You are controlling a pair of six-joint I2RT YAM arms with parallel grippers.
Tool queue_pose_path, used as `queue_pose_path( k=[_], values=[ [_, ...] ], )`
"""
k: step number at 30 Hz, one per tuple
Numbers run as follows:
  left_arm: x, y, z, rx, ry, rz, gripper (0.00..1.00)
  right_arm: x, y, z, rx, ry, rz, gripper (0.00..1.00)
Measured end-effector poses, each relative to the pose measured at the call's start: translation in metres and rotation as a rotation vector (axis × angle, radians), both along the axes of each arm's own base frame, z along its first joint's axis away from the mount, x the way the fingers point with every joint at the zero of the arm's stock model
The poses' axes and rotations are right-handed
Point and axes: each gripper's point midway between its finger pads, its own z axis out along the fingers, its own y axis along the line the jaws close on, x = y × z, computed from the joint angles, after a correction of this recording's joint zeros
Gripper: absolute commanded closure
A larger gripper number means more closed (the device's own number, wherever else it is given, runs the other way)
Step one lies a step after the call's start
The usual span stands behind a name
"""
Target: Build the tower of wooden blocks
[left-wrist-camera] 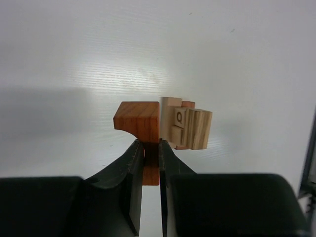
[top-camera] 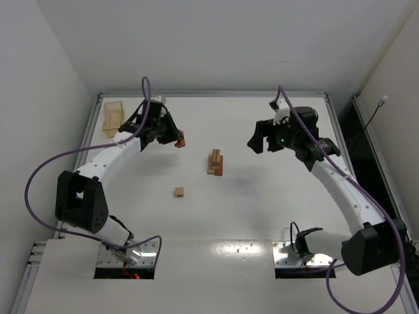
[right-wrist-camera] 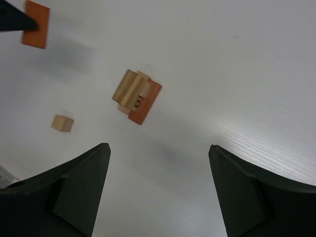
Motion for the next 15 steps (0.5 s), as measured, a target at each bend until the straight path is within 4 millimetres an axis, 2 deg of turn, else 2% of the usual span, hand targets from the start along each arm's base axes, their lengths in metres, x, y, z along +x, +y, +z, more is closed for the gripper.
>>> queue_pose_path(
  k=[2, 4, 6, 9, 15],
  values=[
    [0.002, 0.001, 0.000, -0.069, 0.014, 0.004, 1.00, 0.004, 0.018, 0.018, 0.019, -0.031, 0.039, 0.24],
    [0.001, -0.007, 0.005, -0.127, 0.021, -0.016, 1.00, 0.013, 0.038, 0.034, 0.043, -0.060, 0.078, 0.24],
    [0.000, -0.018, 0.012, -0.170, 0.012, -0.042, 1.00, 0.019, 0.056, 0.040, 0.063, -0.065, 0.109, 0.24],
    [0.000, -0.026, 0.020, -0.185, -0.001, -0.052, 1.00, 0.023, 0.078, 0.033, 0.077, -0.024, 0.135, 0.25],
    [0.014, -0.028, 0.046, -0.168, -0.075, -0.017, 1.00, 0.021, 0.121, 0.013, 0.073, 0.058, 0.167, 0.25]
  ],
)
